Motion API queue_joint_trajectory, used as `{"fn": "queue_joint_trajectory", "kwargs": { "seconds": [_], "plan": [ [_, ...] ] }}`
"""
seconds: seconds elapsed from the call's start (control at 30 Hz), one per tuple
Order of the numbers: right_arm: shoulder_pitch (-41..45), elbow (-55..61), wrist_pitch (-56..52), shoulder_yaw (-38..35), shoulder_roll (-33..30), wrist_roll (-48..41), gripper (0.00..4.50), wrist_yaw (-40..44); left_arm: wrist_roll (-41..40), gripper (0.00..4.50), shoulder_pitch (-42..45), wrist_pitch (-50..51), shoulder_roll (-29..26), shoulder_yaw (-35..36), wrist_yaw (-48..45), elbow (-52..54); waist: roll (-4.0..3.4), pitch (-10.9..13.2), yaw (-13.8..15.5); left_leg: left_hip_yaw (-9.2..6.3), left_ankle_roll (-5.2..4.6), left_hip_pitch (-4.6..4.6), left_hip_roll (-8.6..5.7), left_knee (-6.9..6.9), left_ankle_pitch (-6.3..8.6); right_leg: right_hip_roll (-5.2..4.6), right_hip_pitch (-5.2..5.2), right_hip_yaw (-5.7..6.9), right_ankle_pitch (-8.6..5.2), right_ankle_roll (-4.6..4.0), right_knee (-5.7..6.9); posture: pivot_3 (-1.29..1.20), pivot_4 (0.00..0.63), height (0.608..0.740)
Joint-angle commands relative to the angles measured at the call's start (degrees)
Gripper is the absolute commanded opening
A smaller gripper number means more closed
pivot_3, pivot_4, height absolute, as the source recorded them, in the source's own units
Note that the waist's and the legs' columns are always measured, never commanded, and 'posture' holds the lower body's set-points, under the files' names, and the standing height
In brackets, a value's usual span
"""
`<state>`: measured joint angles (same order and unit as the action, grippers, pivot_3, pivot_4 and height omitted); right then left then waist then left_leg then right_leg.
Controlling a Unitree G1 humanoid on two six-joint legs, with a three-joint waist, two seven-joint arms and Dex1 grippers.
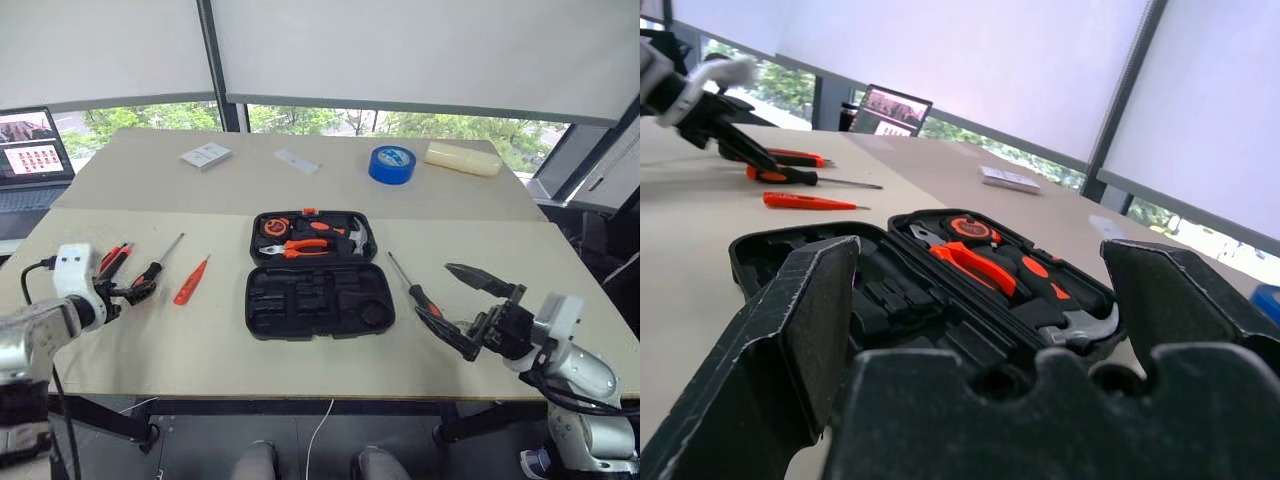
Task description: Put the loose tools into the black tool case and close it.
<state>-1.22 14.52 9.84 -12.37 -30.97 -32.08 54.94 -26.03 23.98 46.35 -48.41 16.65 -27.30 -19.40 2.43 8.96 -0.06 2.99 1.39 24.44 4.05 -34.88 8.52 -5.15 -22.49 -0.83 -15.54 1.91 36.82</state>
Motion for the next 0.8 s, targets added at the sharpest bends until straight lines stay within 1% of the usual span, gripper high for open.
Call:
{"fn": "queue_joint_trajectory", "kwargs": {
  "seconds": [0.03, 0.1, 0.13, 0.17, 0.2, 0.27, 0.3, 0.33, 0.4, 0.47, 0.53, 0.6, 0.7, 0.8],
  "plan": [
    [0.83, 1.70, -0.16, -0.85, -1.18, -0.75, 4.50, 0.73, 3.90, 3.99, 4.54, -1.95, -0.05, -3.13, -1.63, -6.11, 0.00, 0.00, -0.05, 0.00, 0.03, 0.01, 0.00, 0.00, 0.02, 0.00, -0.01, -0.01, -0.01, 0.02, -0.01, 0.00, 0.150, 0.740],
    [1.00, 1.88, -0.58, -0.81, -1.47, -1.10, 4.50, 0.97, 4.53, 3.47, 6.16, -3.48, 0.41, -3.76, -3.44, -8.33, 0.00, 0.00, 0.03, 0.01, 0.05, 0.02, -0.03, -0.01, 0.03, -0.02, 0.00, -0.02, -0.03, 0.05, -0.02, 0.00, 0.150, 0.740],
    [1.05, 1.88, -0.68, -0.82, -1.54, -1.15, 4.50, 0.98, 4.73, 3.03, 6.64, -3.86, 0.50, -3.83, -4.31, -9.12, 0.00, 0.00, 0.08, 0.01, 0.05, 0.02, -0.04, -0.01, 0.03, -0.02, 0.00, -0.02, -0.03, 0.06, -0.01, 0.00, 0.150, 0.740],
    [1.03, 1.92, -0.79, -0.84, -1.62, -1.19, 4.50, 0.99, 5.03, 2.73, 6.99, -4.39, 0.50, -4.02, -5.15, -9.84, 0.00, 0.00, 0.10, 0.01, 0.05, 0.02, -0.04, -0.02, 0.03, -0.02, 0.00, -0.02, -0.03, 0.06, 0.00, 0.00, 0.150, 0.740],
    [0.98, 1.97, -0.88, -0.87, -1.69, -1.21, 4.50, 1.02, 5.41, 2.33, 7.25, -4.90, 0.45, -4.25, -5.95, -10.47, 0.00, 0.00, 0.12, 0.01, 0.05, 0.01, -0.04, -0.04, 0.03, -0.02, 0.02, -0.02, -0.03, 0.06, 0.01, 0.00, 0.150, 0.740],
    [0.69, 2.33, -1.15, -1.01, -1.86, -1.29, 4.50, 1.01, 5.88, 1.66, 7.69, -8.00, 0.44, -3.86, -7.41, -11.68, 0.00, 0.00, 0.12, 0.01, 0.05, 0.00, -0.04, -0.06, 0.03, -0.03, 0.02, -0.02, -0.04, 0.06, 0.01, 0.00, 0.150, 0.740],
    [0.42, 2.72, -1.37, -1.21, -2.02, -1.34, 4.50, 0.96, 5.71, 1.23, 7.78, -10.58, 0.40, -3.28, -9.01, -11.65, 0.00, 0.00, 0.11, 0.01, 0.05, -0.01, -0.04, -0.08, 0.03, -0.03, 0.04, -0.02, -0.04, 0.06, 0.01, 0.00, 0.150, 0.740],
    [0.22, 3.09, -1.62, -1.44, -2.18, -1.39, 4.50, 0.90, 5.53, 0.94, 7.81, -13.02, 0.25, -2.83, -10.77, -11.35, 0.00, 0.00, 0.12, 0.01, 0.05, -0.01, -0.03, -0.10, 0.03, -0.03, 0.04, -0.02, -0.03, 0.06, 0.02, 0.00, 0.150, 0.740],
    [0.02, 3.78, -2.43, -2.30, -2.97, -1.71, 4.50, 0.74, 4.77, 0.89, 7.41, -20.84, -0.07, -2.48, -17.47, -8.88, 0.07, 0.05, 0.20, 0.01, 0.06, 0.01, -0.03, -0.11, 0.03, -0.03, 0.03, -0.02, -0.03, 0.05, 0.02, 0.00, 0.150, 0.740],
    [0.12, 4.16, -3.80, -3.41, -4.60, -2.28, 4.50, 0.86, 4.94, 0.89, 6.76, -31.00, -0.18, -3.61, -25.21, -4.96, 0.10, 0.06, 0.40, 0.01, 0.08, 0.08, -0.02, -0.17, 0.04, -0.05, 0.02, -0.01, -0.02, 0.04, 0.02, 0.00, 0.150, 0.740],
    [0.43, 4.15, -5.78, -4.45, -6.94, -2.98, 4.50, 1.47, 6.26, 0.89, 6.38, -39.05, -0.06, -7.06, -32.74, -1.06, 0.10, 0.06, 0.79, 0.03, 0.18, 0.23, -0.03, -0.24, 0.10, -0.11, -0.05, 0.00, 0.00, 0.05, -0.03, 0.00, 0.150, 0.740],
    [1.45, 3.26, -7.59, -5.49, -8.99, -3.85, 4.50, 2.06, 7.70, 0.89, 7.10, -43.58, 0.92, -11.47, -38.53, 2.53, 0.08, 0.05, 0.95, 0.07, 0.16, 0.27, -0.08, -0.29, 0.09, -0.17, 0.00, -0.01, 0.02, 0.08, -0.10, 0.00, 0.150, 0.740],
    [3.48, 0.88, -8.92, -6.09, -11.53, -3.79, 4.50, 3.42, 10.57, 0.89, 10.97, -46.17, 4.26, -18.03, -42.20, 4.68, 0.07, 0.06, 1.01, 0.08, 0.06, 0.26, -0.08, -0.31, 0.03, -0.15, 0.03, -0.02, 0.02, 0.09, -0.10, 0.00, 0.150, 0.740],
    [5.11, -1.19, -9.46, -5.79, -13.18, -3.07, 4.50, 4.97, 18.74, 0.89, 16.08, -51.98, 7.11, -25.34, -42.71, 0.79, 0.09, 0.07, 0.94, 0.03, 0.04, 0.28, -0.06, -0.42, 0.02, -0.07, 0.04, -0.02, 0.03, 0.12, -0.05, 0.00, 0.150, 0.740]
  ]
}}
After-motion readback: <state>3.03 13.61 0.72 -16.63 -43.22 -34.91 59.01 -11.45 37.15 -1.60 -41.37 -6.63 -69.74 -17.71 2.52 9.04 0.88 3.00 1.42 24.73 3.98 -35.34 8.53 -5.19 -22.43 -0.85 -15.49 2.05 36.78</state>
